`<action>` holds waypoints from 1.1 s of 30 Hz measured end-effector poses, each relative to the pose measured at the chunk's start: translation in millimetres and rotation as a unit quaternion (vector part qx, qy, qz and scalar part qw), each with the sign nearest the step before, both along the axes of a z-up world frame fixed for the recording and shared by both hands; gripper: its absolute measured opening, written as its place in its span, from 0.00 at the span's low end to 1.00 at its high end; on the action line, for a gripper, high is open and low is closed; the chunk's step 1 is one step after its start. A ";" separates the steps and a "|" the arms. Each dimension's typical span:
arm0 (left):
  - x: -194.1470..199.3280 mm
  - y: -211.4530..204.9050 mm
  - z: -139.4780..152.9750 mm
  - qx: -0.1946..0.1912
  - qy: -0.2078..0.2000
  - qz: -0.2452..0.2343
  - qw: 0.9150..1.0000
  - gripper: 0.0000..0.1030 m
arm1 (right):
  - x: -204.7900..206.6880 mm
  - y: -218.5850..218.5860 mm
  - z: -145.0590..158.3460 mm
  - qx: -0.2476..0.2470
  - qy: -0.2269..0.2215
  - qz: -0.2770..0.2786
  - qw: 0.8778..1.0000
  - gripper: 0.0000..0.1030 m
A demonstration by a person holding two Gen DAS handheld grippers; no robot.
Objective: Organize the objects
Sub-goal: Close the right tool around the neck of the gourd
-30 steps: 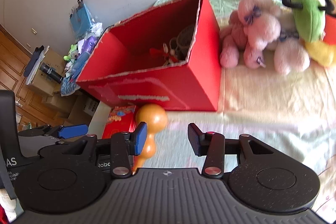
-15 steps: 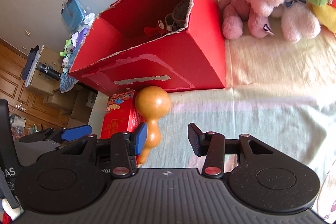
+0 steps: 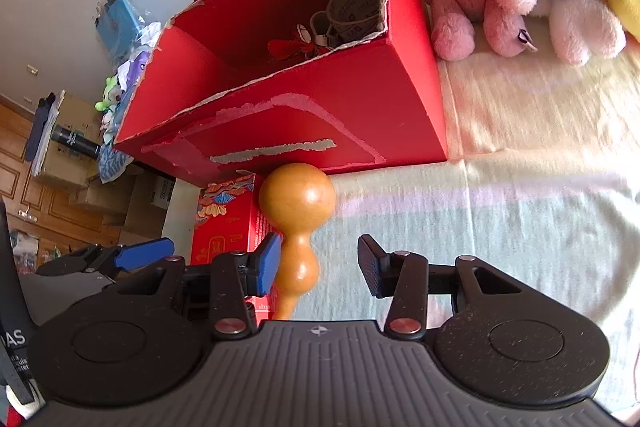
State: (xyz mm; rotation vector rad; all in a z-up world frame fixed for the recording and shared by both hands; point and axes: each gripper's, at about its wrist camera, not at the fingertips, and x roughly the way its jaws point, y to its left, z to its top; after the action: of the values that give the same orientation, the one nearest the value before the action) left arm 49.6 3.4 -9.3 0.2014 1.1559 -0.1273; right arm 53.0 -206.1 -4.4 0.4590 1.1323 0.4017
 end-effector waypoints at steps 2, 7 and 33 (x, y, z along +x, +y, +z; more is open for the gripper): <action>1.9 3.6 -0.4 -0.006 0.003 -0.004 1.000 0.97 | 2.3 3.5 0.5 0.001 0.002 -0.003 1.000 0.45; 6.8 11.0 -0.5 -0.016 0.003 -0.019 1.000 0.97 | 6.1 11.2 1.8 0.000 0.001 -0.008 1.000 0.45; 26.4 40.2 -3.6 -0.085 0.022 -0.116 0.989 0.98 | 3.0 26.1 -4.8 0.009 0.002 -0.061 0.998 0.45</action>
State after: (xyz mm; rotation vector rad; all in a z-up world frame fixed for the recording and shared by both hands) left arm 76.0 43.6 -12.9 0.1818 1.1570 -0.4371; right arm 55.9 -180.0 -9.2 0.5421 1.0986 0.3054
